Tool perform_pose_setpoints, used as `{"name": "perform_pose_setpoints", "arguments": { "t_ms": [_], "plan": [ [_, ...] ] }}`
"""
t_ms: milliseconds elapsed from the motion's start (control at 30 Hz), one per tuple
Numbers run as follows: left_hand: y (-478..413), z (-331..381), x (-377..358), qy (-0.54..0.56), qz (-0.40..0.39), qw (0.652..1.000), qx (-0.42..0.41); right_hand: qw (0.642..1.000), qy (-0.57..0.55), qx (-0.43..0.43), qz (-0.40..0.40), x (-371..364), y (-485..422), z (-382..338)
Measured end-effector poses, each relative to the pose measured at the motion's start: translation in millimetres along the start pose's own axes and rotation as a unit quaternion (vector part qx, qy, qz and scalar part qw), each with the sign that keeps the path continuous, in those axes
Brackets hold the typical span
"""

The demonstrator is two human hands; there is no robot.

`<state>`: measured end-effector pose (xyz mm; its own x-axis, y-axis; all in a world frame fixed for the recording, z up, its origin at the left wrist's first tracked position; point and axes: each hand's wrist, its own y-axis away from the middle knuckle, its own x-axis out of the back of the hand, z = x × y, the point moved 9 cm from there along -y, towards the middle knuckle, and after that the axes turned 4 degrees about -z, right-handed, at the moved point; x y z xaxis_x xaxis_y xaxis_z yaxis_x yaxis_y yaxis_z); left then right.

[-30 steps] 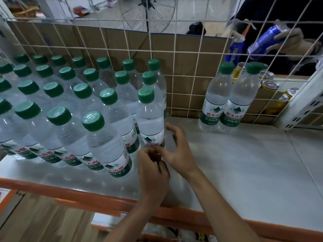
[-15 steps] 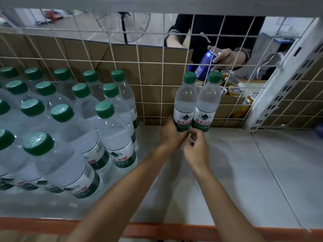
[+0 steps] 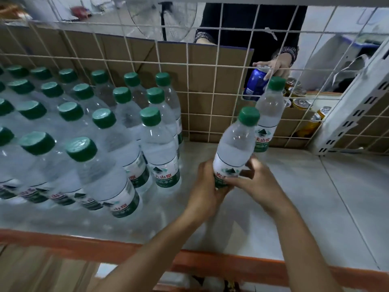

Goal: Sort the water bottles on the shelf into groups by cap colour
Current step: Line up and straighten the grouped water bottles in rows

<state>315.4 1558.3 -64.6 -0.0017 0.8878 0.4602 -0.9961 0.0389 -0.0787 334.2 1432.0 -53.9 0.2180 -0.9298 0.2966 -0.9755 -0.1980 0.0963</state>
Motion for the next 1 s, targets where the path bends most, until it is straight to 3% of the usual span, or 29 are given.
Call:
{"name": "perform_pose_setpoints", "arguments": {
  "t_ms": [267,400,533,900,1000],
  "plan": [
    [90,-20,67,-0.032,0.052,0.998,0.032,0.991,0.107,0.057,-0.062,-75,55,-46],
    [119,-24,98,-0.083,0.11,0.99,0.018,0.989,0.103,0.093,-0.048,-116,64,-57],
    [140,-27,107,-0.116,0.12,0.986,0.012,0.985,0.115,0.122,-0.031,-144,63,-68],
    [152,-30,94,-0.102,0.122,0.986,0.059,0.989,0.093,0.116,0.016,-155,56,-66],
    [149,-29,101,-0.083,0.169,0.981,0.037,0.989,0.101,0.105,0.013,-154,51,-59]
  ]
}}
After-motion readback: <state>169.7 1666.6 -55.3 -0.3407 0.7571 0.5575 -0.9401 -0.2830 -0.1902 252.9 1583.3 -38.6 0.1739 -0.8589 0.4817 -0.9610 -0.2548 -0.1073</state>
